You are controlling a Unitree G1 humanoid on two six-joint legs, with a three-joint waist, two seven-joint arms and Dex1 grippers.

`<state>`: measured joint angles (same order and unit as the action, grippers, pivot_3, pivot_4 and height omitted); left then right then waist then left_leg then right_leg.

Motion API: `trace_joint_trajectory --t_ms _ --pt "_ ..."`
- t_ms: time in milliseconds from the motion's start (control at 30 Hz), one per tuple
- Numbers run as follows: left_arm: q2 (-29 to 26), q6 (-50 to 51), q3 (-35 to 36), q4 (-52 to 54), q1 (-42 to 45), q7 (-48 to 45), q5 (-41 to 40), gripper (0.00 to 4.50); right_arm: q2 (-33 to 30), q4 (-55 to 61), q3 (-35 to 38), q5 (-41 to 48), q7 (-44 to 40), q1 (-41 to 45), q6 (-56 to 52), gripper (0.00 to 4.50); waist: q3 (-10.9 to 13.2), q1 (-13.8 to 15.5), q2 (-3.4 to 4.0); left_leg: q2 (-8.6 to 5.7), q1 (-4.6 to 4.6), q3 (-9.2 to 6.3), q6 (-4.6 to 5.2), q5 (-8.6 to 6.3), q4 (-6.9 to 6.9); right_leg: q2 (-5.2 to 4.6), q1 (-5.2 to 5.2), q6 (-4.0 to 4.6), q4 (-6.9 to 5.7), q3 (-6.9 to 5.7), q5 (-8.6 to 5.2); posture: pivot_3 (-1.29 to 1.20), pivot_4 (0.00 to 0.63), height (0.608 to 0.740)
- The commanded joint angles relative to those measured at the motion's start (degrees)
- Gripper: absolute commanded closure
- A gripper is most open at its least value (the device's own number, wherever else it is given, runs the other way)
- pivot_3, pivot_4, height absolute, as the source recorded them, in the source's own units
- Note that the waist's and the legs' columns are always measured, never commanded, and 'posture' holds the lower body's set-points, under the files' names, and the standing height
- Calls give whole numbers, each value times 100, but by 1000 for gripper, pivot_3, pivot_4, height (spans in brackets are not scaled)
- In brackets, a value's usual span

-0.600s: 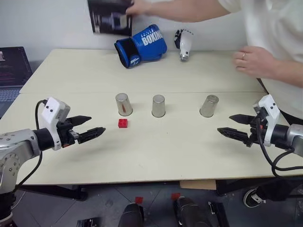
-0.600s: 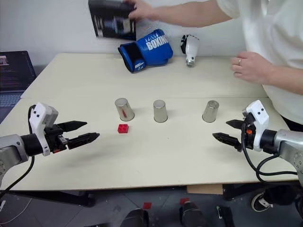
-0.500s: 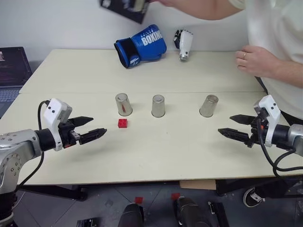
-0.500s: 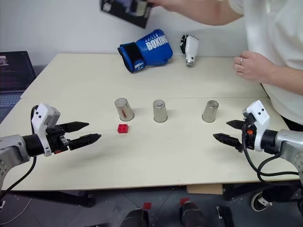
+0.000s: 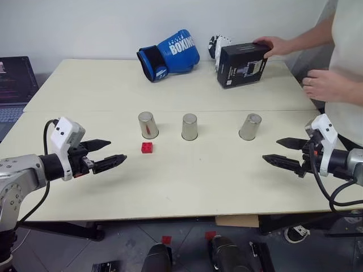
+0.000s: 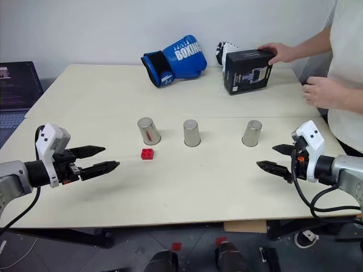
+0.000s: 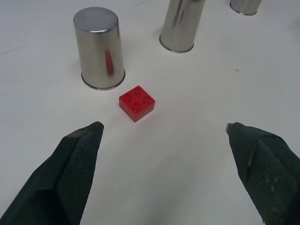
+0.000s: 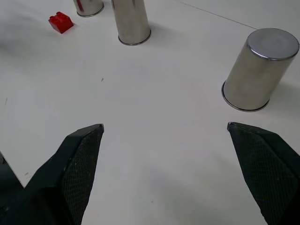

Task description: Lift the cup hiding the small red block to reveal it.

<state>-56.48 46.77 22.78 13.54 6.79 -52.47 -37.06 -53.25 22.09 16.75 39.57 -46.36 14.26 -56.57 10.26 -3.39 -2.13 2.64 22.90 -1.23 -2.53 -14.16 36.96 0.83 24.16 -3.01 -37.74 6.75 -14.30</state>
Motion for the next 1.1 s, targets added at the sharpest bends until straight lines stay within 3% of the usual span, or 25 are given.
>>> trace_joint_trajectory --t_ms 33,1100 --pt "-172 -121 251 37 3 -68 42 37 -79 11 -6 39 -114 116 147 0 0 0 0 0 0 0 0 0 0 0 0 0 0 0 0 0 150 740" --pt "-312 -250 467 4 -322 -289 121 37 -183 -152 -150 -46 -239 175 281 0 0 2 0 0 -2 2 0 0 2 0 0 0 -4 1 0 0 150 740"
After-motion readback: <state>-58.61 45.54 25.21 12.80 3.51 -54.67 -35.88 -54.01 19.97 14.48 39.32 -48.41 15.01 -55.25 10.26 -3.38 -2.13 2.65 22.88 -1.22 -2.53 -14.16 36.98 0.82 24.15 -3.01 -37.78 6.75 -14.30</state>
